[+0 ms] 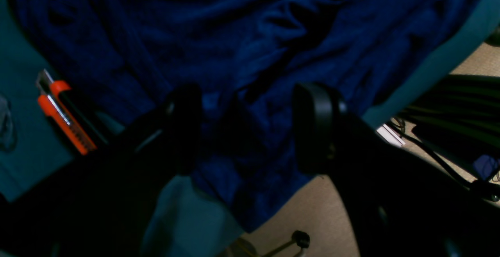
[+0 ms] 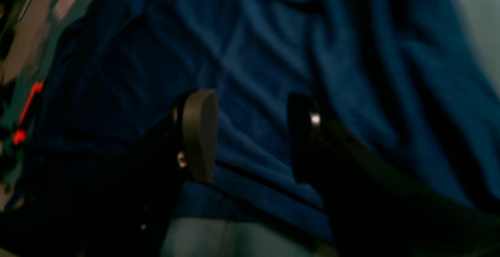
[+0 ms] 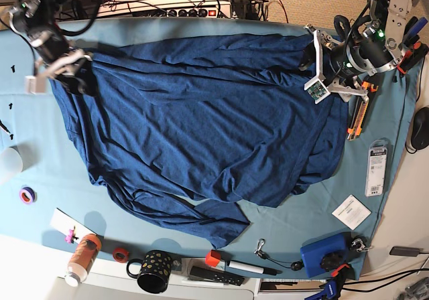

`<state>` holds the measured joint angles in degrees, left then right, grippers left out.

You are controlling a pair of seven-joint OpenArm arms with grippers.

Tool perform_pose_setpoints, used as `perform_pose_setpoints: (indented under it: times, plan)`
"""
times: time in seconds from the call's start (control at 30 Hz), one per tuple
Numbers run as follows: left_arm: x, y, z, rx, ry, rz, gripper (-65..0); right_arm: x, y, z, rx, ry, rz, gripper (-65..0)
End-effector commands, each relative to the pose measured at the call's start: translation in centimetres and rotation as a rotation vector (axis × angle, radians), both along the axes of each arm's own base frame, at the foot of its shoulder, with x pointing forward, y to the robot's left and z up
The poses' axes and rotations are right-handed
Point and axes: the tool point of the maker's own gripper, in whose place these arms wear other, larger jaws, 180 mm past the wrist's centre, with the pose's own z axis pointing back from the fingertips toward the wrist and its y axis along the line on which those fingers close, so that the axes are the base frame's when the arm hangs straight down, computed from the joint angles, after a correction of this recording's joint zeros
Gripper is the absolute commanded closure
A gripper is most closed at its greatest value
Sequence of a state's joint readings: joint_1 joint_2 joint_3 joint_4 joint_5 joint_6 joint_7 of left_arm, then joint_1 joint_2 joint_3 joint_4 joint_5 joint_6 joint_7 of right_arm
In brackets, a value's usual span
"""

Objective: Layout the t-shirt on the table in an organized manner, then fold the t-shirt properly
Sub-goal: 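Pull the grasped shirt edge with the left gripper toward the table edge, then pull the right gripper's held shirt corner outward away from the left gripper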

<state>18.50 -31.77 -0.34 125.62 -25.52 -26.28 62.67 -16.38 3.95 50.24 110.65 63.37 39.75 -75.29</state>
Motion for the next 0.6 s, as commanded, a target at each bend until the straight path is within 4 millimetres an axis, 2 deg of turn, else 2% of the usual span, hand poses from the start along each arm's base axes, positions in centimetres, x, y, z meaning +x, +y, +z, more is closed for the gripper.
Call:
perform_pose_setpoints:
  times: [0.0,0.13,0.47,0.57]
  plan:
    - [0.5,-0.1,0.7,-0.011,-0.029,-0.002,-36.9,0.3,-0.2,2.0,0.006,-0.068,0.015,-28.8]
    - [0.3,-0.4,0.8,-0.03,-0.021,-0.005,-36.9,-0.7,-0.6,4.2,0.065,-0.134,0.041,-28.8]
    - [0.1,-0.4,0.7,-0.03,-0.016,-0.006,-36.9,-6.0,-5.6,3.3,0.033,-0.076,-0.193,-28.8]
    - [0.1,-0.4,0.7,-0.03,-0.015,-0.006,-36.9,-7.3,-7.8,1.5,0.04,-0.029,-0.29,-28.8]
